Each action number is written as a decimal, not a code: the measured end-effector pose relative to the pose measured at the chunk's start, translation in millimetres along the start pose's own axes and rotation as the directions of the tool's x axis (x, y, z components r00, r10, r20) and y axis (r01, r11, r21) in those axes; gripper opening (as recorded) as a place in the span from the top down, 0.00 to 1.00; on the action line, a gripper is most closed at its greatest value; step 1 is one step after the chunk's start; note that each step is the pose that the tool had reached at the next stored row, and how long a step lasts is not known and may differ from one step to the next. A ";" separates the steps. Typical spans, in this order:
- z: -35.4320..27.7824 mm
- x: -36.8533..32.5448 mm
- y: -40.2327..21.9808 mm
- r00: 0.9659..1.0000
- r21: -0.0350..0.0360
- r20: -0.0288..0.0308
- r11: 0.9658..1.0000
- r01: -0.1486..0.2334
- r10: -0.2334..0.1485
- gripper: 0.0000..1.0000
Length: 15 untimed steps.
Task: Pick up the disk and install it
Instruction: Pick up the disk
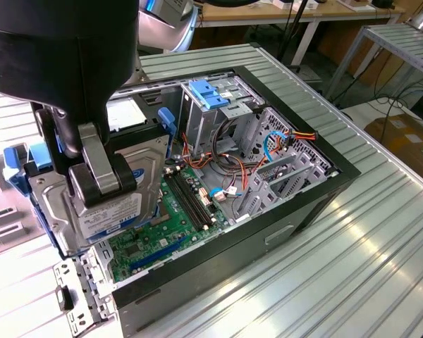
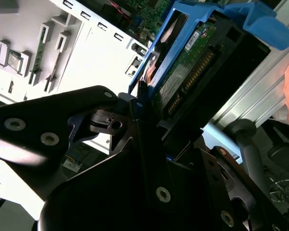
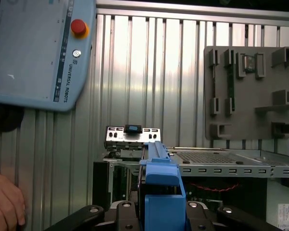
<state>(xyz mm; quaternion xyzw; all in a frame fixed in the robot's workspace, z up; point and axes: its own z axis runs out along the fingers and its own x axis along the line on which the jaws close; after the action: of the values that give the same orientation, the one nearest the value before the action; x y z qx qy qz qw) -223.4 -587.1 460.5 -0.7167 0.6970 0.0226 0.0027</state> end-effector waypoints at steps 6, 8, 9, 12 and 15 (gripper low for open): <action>0.0 0.1 -2.2 1.000 0.000 0.000 1.000 0.000 0.000 0.64; -0.1 0.1 -2.8 1.000 0.000 0.000 1.000 0.000 0.000 0.64; -0.1 0.1 -3.1 1.000 0.000 0.000 1.000 0.000 0.000 0.64; -0.1 0.1 -3.7 1.000 0.000 0.000 1.000 0.000 0.000 0.64; -0.1 0.1 -4.6 1.000 0.000 0.000 1.000 0.000 0.000 0.64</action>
<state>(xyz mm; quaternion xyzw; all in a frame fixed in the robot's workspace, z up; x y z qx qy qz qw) -218.8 -587.1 460.5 -0.7167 0.6970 0.0226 0.0026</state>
